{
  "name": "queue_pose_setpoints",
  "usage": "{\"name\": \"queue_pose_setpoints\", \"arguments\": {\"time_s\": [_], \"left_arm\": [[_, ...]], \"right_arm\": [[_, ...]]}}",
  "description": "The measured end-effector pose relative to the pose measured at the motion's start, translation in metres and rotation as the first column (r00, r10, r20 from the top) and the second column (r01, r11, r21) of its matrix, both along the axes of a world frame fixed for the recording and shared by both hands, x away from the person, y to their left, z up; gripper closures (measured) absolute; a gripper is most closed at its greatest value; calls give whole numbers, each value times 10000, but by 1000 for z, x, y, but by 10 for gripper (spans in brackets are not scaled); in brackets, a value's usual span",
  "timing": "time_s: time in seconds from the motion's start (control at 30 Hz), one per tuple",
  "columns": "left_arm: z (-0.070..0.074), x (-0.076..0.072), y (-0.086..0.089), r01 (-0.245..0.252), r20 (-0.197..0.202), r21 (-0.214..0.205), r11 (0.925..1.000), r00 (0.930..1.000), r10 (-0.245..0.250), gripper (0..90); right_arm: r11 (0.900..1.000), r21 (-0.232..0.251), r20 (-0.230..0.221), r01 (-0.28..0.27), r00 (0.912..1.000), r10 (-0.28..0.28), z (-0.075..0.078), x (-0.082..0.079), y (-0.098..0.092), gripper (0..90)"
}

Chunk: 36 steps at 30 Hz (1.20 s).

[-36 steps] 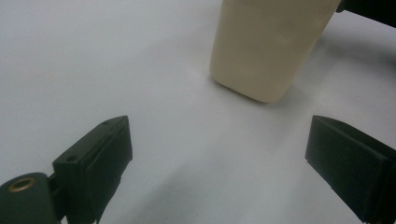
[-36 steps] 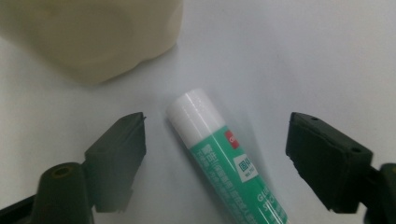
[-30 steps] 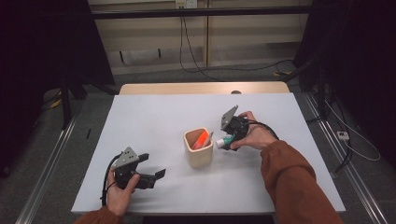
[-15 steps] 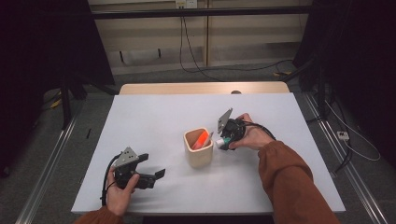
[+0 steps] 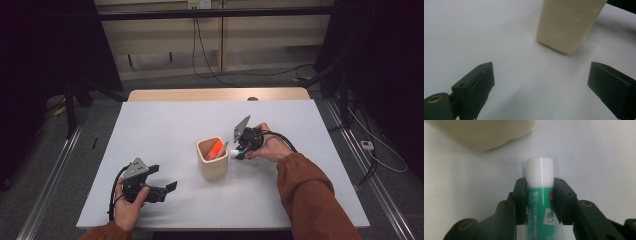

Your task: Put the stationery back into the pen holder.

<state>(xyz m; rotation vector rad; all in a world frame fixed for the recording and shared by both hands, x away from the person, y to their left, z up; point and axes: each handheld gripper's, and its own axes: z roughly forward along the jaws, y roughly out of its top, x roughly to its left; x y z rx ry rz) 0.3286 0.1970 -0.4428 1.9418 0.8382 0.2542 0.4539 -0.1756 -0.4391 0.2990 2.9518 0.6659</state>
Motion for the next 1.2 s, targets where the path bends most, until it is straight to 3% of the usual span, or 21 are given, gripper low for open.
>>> {"name": "queue_pose_setpoints", "arguments": {"time_s": [0.33,0.57,0.7,0.83,1.0,1.2], "left_arm": [[0,0,0,10,31,26,10000,10000,-10,70],[1,-1,0,10,101,-8,10000,9999,-10,70],[1,-1,1,-6,90,-30,10000,10000,6,70],[2,-2,1,-6,145,-70,10000,9999,7,71],[3,-2,0,5,213,-73,10000,9998,-3,71],[2,-2,0,-15,171,-97,10000,9999,16,70]], "right_arm": [[9939,844,172,706,9972,-723,1,-5,-10,662],[9869,1182,189,1095,9935,-1125,6,-10,-12,663],[9767,1613,244,1417,9888,-1475,10,-12,-14,663],[9573,2205,159,1867,9807,-1949,13,-15,-20,663],[9201,2919,-10,2613,9620,-2729,11,-19,-28,663],[8516,4047,-332,3331,9360,-3503,13,-26,-36,663]]}}
